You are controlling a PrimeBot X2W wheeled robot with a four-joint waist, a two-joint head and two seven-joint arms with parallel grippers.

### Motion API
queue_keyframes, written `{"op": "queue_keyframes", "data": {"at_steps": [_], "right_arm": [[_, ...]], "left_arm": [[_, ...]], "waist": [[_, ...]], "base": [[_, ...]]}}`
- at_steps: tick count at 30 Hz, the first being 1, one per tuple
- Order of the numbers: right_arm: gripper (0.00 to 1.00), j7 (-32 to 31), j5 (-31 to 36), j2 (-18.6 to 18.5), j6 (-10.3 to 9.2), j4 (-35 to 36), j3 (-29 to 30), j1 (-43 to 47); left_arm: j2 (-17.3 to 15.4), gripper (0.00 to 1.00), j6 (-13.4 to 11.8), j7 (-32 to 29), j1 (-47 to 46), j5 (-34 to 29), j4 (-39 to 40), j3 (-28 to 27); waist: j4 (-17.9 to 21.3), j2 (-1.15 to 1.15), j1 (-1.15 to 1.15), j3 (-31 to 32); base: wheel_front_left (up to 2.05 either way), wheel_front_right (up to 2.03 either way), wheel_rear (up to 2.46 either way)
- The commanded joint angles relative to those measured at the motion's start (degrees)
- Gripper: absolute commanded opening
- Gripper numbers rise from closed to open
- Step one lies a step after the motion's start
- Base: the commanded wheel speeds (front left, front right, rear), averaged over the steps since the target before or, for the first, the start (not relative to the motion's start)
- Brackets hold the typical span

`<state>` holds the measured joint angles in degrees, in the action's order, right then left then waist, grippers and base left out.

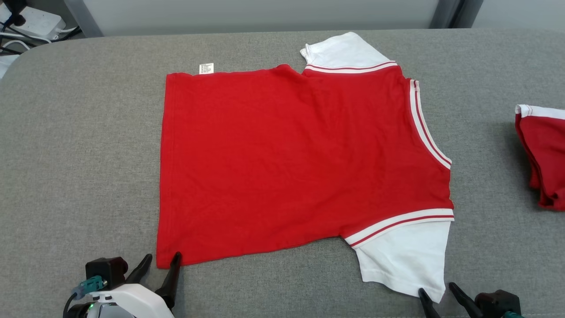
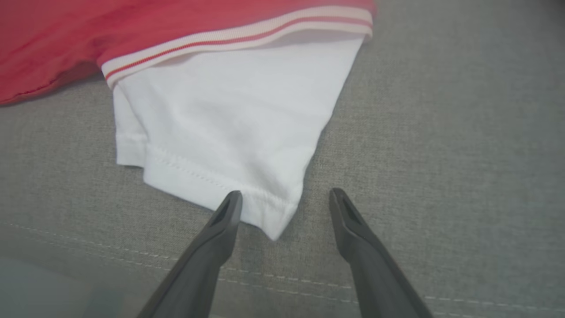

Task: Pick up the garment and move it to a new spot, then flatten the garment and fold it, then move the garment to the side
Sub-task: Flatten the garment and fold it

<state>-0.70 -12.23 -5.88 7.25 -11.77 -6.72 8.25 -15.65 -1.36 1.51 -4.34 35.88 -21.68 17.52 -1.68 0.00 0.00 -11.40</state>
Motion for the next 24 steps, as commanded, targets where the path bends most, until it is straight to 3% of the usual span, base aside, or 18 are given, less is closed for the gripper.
{"op": "queue_keyframes", "data": {"at_steps": [1,6,7,8,9,10,11,15,24], "right_arm": [[1.0,0.02,-0.43,-1.27,0.24,1.0,-1.53,-1.51],[1.0,-0.51,-0.84,-1.82,0.24,0.35,-2.02,-2.49],[1.0,-0.81,-0.98,-1.82,0.24,0.13,-2.15,-2.65],[1.0,-1.16,-1.14,-1.8,0.24,-0.15,-2.16,-2.8],[0.67,-1.85,-1.26,-1.8,0.24,-0.61,-2.24,-2.9],[0.38,-2.21,-1.53,-1.76,0.24,-0.84,-2.28,-2.99],[0.0,-2.51,-1.77,-1.74,0.24,-0.97,-2.21,-2.97],[0.0,-3.77,-2.55,-1.96,0.24,-0.27,-1.36,-1.71],[0.0,-8.81,-2.67,-0.22,0.24,9.99,4.78,10.18]], "left_arm": [[-1.15,1.0,0.35,0.18,-2.86,0.52,0.4,-2.02],[-0.54,1.0,1.84,-0.88,-4.52,1.7,-2.49,-1.47],[-0.45,0.84,2.0,-0.92,-4.84,1.84,-2.91,-1.44],[-0.37,0.4,2.11,-0.91,-5.15,1.93,-3.33,-1.4],[-0.29,0.11,2.3,-0.87,-5.47,1.96,-3.73,-1.28],[-0.15,0.0,2.68,-1.41,-5.65,2.17,-4.29,-0.96],[0.0,0.0,3.03,-1.56,-5.82,2.46,-4.59,-0.87],[0.02,0.0,2.85,-1.05,-5.75,2.67,-5.02,-1.03],[-1.36,0.0,-0.09,-2.73,1.51,4.15,0.87,-2.04]], "waist": [[-0.05,0.0,0.0,-0.22],[-0.25,0.0,0.0,-0.97],[-0.26,0.0,0.0,-1.1],[-0.26,0.0,0.0,-1.24],[-0.28,0.0,0.0,-1.33],[-0.29,0.0,0.0,-1.4],[-0.33,0.0,0.0,-1.52],[-0.56,0.0,0.0,-1.99],[-0.95,0.0,0.0,-3.82]], "base": [[0.0,0.0,0.0],[0.0,0.0,0.0],[0.0,0.0,0.0],[0.0,0.0,0.0],[0.0,0.0,0.0],[0.0,0.0,0.0],[0.0,0.0,0.0],[0.0,0.0,0.0],[0.0,0.0,0.0]]}}
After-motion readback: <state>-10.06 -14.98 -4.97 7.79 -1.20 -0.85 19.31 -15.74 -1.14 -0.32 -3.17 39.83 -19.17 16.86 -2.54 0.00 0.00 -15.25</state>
